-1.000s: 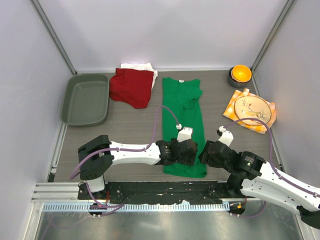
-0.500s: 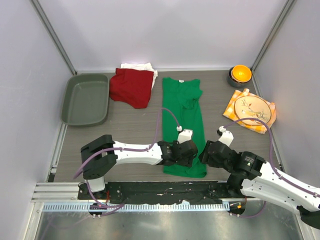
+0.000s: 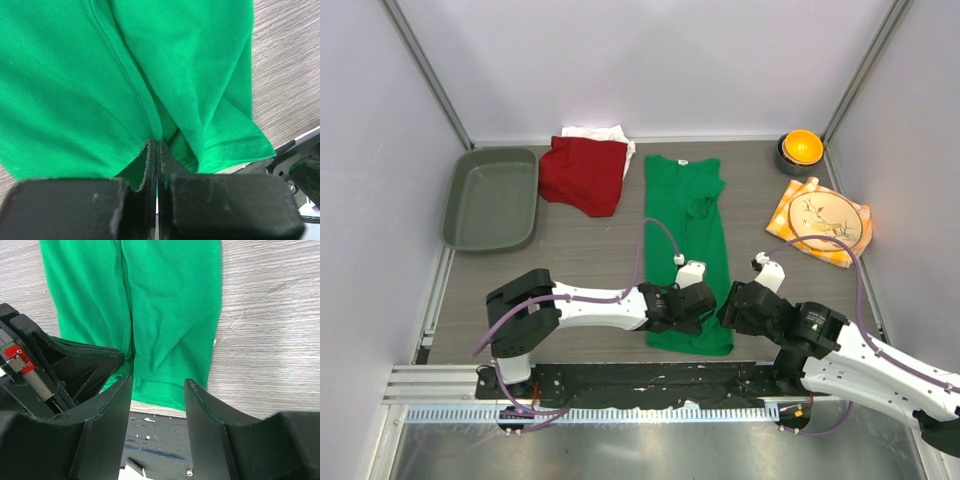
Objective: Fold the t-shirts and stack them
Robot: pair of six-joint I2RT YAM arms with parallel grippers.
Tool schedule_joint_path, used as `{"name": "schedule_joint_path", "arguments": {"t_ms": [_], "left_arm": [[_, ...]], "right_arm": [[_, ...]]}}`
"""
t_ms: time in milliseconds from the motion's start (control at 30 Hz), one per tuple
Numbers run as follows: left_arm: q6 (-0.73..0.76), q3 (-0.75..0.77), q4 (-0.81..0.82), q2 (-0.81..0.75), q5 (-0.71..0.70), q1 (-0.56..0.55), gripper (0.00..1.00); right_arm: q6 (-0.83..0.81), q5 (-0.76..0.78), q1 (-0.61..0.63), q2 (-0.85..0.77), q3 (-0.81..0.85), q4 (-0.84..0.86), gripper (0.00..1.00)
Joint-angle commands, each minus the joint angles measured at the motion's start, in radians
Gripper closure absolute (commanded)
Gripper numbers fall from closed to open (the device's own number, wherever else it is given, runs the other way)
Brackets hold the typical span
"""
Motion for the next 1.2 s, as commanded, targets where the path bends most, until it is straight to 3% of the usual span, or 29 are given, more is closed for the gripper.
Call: {"name": "schedule_joint_path", "arguments": {"t_ms": [0,233,867,1033,1167], "left_arm": [[-0.006,-0.023,0.005,-0.058,-0.025,0.011,1.0],[-0.029,-0.092,0.005,-0.136,-0.053,0.028,1.0],[-0.081,-0.266,0.017,-0.331,-0.107,0.044,1.0],[-0.084,-0.292,0.028,-0.355,-0.111,0.05,1.0],[-0.087,-0.305,0.031,-0.368,-0.114,0.051,1.0]], "right_arm": [[-0.004,-0.023,0.006,0.039,-0.018,0.066,0.48],[-0.047,-0.112,0.007,0.153,-0.045,0.176,0.5],[-0.037,-0.175,0.05,0.329,-0.061,0.334,0.52],[-0.024,-0.162,0.067,0.346,-0.068,0.337,0.56],[-0.021,-0.152,0.069,0.369,-0.076,0.345,0.68]]}}
